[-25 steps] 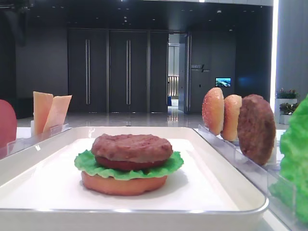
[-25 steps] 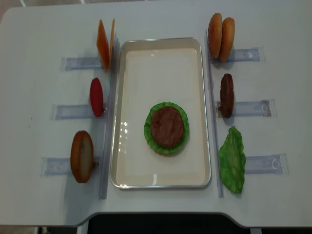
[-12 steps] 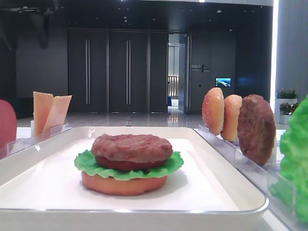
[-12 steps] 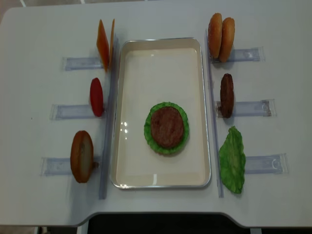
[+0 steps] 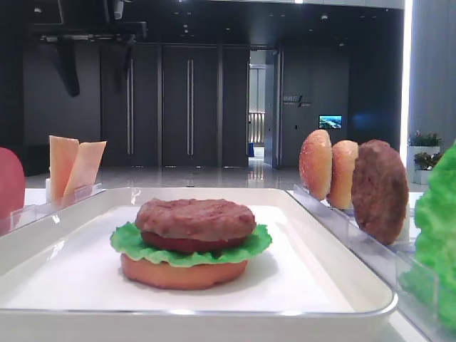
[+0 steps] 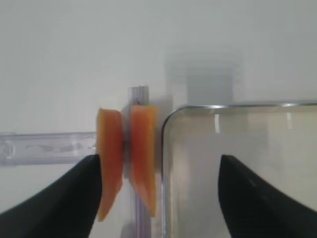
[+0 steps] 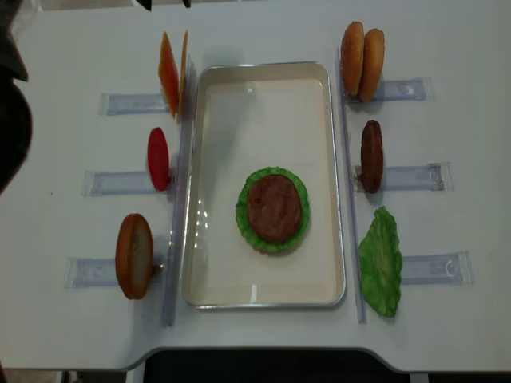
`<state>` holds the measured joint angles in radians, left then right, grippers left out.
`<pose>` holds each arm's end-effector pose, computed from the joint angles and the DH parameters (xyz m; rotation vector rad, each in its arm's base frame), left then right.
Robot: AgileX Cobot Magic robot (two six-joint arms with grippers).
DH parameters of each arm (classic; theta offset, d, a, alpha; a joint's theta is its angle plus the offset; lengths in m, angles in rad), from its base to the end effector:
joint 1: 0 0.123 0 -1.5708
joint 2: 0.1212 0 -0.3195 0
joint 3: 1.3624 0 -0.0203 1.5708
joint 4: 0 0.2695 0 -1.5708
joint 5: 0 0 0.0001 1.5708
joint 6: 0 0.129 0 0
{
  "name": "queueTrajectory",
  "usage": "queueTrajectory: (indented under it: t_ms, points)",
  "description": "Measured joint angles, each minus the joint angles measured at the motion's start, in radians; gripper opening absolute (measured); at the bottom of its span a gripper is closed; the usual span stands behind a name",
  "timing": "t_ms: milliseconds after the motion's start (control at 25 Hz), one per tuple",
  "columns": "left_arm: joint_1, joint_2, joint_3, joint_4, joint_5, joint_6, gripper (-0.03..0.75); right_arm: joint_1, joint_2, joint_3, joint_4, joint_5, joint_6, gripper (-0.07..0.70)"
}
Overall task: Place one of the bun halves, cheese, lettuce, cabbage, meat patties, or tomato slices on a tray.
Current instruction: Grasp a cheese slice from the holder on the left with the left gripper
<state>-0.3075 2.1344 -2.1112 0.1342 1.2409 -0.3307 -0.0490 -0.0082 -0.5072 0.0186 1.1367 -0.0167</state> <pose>0.4997 -0.1415 0.2899 -0.0069 2.7261 0.0052 0.0041 0.0020 0.2628 0.0321 2.1046 -0.0170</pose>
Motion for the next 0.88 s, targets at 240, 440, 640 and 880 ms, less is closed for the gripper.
queueTrajectory:
  t_ms: [240,440,640,880]
  points:
    - [-0.059,0.063,0.0,0.025,0.0,-0.035,0.557,0.0,0.0,0.0,0.0,0.0,0.0,0.484]
    - [-0.058,0.098,0.0,0.048,-0.001,-0.045,0.557,0.0,0.0,0.0,0.0,0.0,0.0,0.484]
    - [-0.058,0.101,0.0,0.086,-0.001,-0.052,0.557,0.0,0.0,0.0,0.0,0.0,0.0,0.484]
    - [-0.058,0.119,0.0,0.095,-0.001,-0.053,0.557,0.0,0.0,0.0,0.0,0.0,0.001,0.484]
